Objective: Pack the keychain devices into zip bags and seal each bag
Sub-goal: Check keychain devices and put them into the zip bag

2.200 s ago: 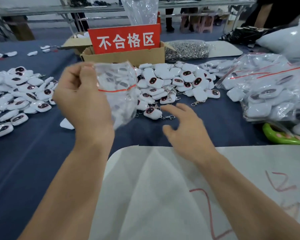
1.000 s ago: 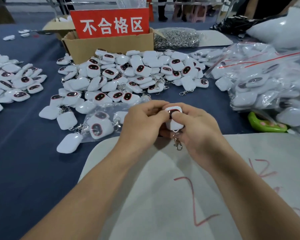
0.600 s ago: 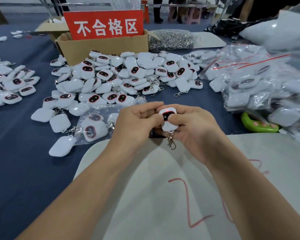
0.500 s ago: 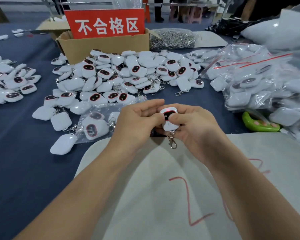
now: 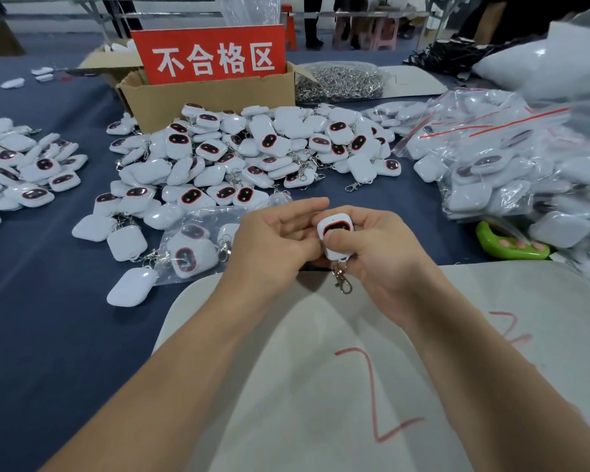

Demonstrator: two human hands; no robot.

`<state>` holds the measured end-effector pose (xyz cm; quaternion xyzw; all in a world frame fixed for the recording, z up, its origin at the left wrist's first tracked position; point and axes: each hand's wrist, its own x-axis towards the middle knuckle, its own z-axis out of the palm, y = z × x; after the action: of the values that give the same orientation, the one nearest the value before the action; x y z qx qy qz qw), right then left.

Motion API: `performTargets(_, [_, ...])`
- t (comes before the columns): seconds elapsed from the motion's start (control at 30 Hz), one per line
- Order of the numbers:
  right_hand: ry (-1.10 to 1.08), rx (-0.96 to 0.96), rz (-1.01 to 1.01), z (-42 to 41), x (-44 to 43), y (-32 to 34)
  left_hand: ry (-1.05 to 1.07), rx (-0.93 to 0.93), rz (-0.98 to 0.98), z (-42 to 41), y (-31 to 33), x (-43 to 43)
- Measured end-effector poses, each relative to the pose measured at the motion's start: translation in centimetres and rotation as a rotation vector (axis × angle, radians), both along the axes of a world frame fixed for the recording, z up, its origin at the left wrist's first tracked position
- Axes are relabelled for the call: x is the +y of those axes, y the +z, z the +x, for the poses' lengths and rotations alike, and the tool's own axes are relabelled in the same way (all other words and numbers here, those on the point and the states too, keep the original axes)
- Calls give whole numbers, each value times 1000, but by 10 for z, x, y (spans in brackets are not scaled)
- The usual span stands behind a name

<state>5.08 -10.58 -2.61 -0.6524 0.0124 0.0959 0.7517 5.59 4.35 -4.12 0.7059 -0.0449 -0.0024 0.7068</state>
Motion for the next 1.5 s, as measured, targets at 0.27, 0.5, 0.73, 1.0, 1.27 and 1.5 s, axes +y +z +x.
performTargets(0.27, [24, -13, -6, 1, 3, 1, 52, -3, 30, 0, 2, -1])
performTargets(0.5, [83, 13, 58, 5, 2, 0, 139, -70, 117, -2, 4, 0])
performTargets(0.73, [93, -37, -6, 4, 0, -3, 134, -83, 177, 1, 4, -4])
performTargets(1.0, [-207, -105, -91, 4, 0, 0, 194, -241, 203, -4, 8, -3])
performTargets(1.27, [-173, -208, -3, 0, -4, 1, 328, -332, 313, -8, 7, 0])
performTargets(1.5, [-197, -299, -92, 0, -7, 6, 274, -489, 371, -16, 13, 0])
